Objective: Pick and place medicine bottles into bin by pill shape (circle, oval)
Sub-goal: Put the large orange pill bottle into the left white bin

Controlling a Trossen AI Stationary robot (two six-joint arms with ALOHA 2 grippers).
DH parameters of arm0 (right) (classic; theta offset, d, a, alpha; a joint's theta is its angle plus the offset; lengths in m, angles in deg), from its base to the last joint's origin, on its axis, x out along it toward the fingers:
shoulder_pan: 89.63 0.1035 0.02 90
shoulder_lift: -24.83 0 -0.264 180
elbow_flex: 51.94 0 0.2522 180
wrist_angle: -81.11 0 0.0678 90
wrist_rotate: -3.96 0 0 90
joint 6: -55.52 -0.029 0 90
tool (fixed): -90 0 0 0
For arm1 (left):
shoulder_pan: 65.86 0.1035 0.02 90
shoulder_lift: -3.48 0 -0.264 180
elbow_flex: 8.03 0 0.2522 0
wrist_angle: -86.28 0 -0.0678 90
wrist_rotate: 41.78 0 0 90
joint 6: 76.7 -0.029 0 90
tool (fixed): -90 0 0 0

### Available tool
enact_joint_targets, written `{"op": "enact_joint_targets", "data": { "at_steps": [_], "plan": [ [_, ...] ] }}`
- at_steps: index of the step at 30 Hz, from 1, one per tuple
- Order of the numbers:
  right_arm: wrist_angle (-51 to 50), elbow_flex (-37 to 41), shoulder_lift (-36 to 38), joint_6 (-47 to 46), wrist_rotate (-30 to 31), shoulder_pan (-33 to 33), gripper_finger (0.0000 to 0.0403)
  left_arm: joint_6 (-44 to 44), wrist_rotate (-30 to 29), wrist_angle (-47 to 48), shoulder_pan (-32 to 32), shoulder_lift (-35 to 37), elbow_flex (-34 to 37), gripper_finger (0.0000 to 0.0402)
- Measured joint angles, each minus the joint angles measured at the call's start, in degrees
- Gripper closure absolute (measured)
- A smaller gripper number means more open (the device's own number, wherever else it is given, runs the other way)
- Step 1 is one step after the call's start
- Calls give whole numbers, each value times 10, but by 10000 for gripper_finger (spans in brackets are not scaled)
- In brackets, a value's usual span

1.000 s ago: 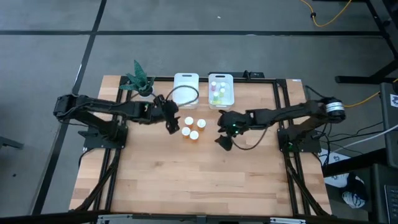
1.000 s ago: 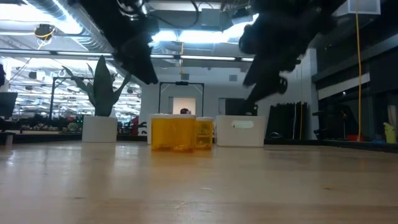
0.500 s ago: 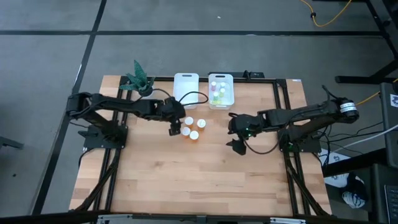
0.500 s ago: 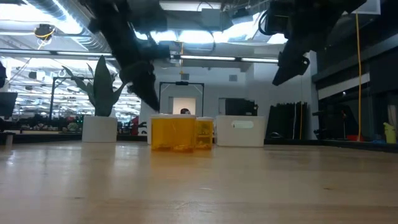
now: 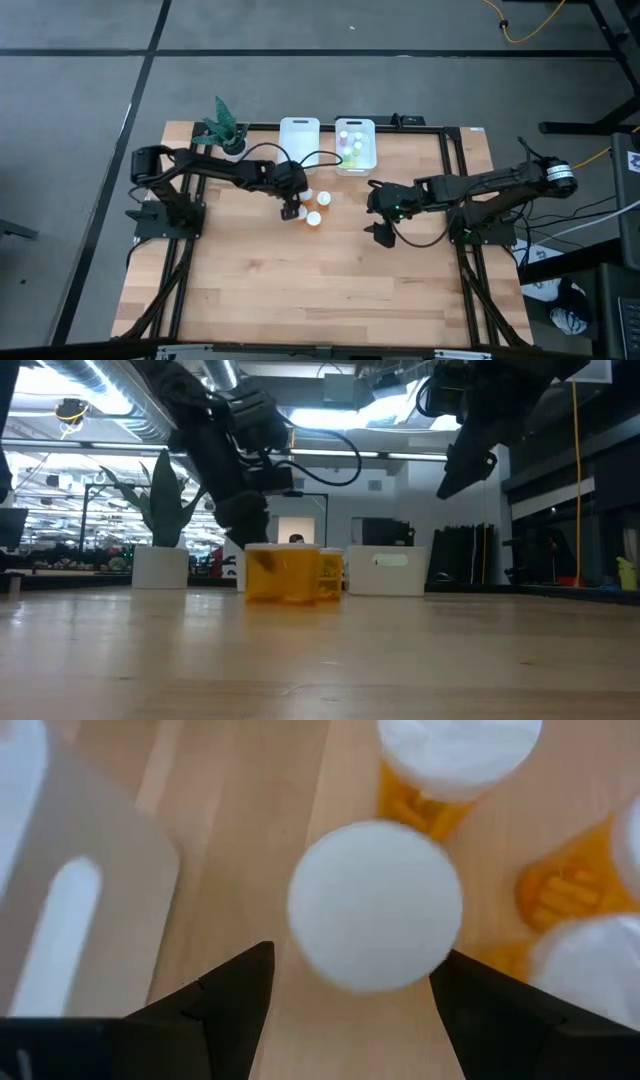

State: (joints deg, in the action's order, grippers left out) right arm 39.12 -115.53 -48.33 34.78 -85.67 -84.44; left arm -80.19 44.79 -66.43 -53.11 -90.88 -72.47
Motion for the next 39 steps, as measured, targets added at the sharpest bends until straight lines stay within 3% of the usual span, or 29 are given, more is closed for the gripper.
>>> {"op": "enact_joint_targets", "data": {
  "at_steps": [10, 17, 25, 29, 35, 39],
  "plan": [
    [-9, 0, 0, -13, 0, 0, 111, -1, 2, -79, 0, -18, 0, 143],
    [-11, 0, 0, -13, 1, 0, 111, 0, 2, -78, 0, -18, 0, 147],
    [-11, 0, 0, -13, 2, 0, 111, 2, 1, -79, -1, -1, -1, 217],
    [-13, 0, 0, -13, 2, 0, 111, -3, -10, -45, 4, 41, -39, 218],
    [-16, 0, -1, -12, 1, 0, 111, -77, -126, 39, 49, 72, -147, 218],
    [-17, 0, -1, -12, 1, 0, 111, -78, -51, 46, 119, 54, -188, 218]
  ]
}}
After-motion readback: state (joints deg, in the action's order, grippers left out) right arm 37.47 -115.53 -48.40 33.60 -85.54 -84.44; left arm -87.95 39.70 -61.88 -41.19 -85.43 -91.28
